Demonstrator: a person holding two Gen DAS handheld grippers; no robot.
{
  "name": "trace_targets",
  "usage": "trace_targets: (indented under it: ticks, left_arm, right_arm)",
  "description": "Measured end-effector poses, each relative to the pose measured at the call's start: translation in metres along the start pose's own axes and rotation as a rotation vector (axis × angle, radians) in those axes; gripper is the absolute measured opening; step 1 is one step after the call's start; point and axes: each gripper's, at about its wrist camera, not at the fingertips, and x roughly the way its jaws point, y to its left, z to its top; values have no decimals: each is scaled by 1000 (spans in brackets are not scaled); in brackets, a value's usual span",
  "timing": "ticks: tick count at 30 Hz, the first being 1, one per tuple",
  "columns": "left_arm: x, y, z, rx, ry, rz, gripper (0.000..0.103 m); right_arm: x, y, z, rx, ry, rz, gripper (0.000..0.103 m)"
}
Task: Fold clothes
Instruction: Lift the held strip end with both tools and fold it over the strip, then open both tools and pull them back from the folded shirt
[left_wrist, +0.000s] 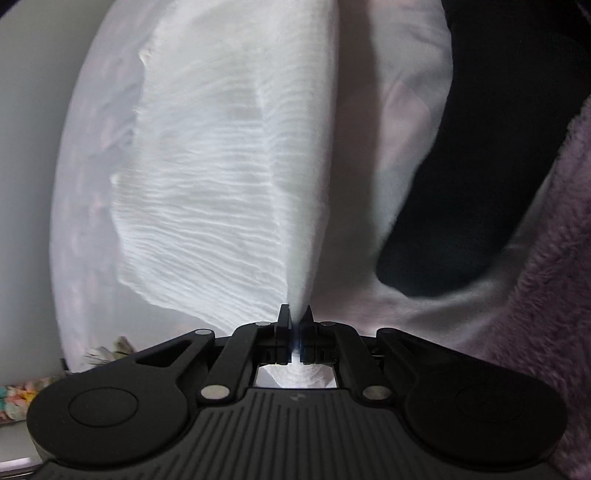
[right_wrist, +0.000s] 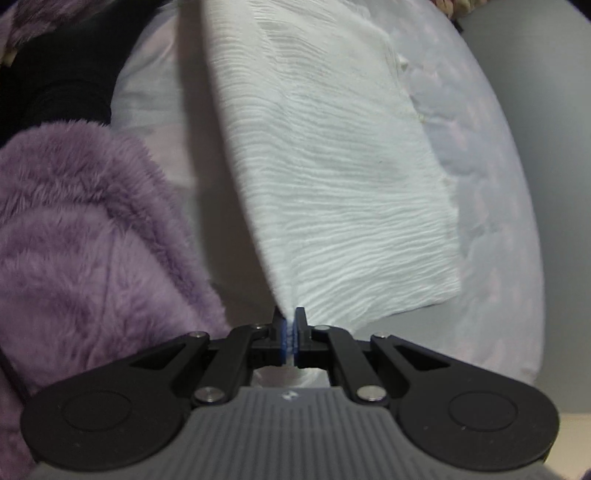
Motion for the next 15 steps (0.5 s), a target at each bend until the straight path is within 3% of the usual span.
trace_targets:
  ticks: [3, 8, 10, 12, 15]
  left_arm:
    - [8, 4, -4, -62, 0, -78, 5]
    - [2, 32, -13, -241, -8, -222, 30]
    - [-11, 42, -20, -296, -38, -274, 46]
    - [-28, 52, -30, -348, -89, -300, 52]
    - [-43, 70, -39, -488, -171, -314, 53]
  right_arm:
    - [9, -2, -1, 43, 18, 49, 4]
    - [10, -7, -4, 113, 17, 90, 8]
    - [-3, -9, -9, 153, -4, 99, 19]
    - [-17, -17, -18, 223, -40, 95, 43]
    - [-36, -40, -34, 395, -122, 105, 47]
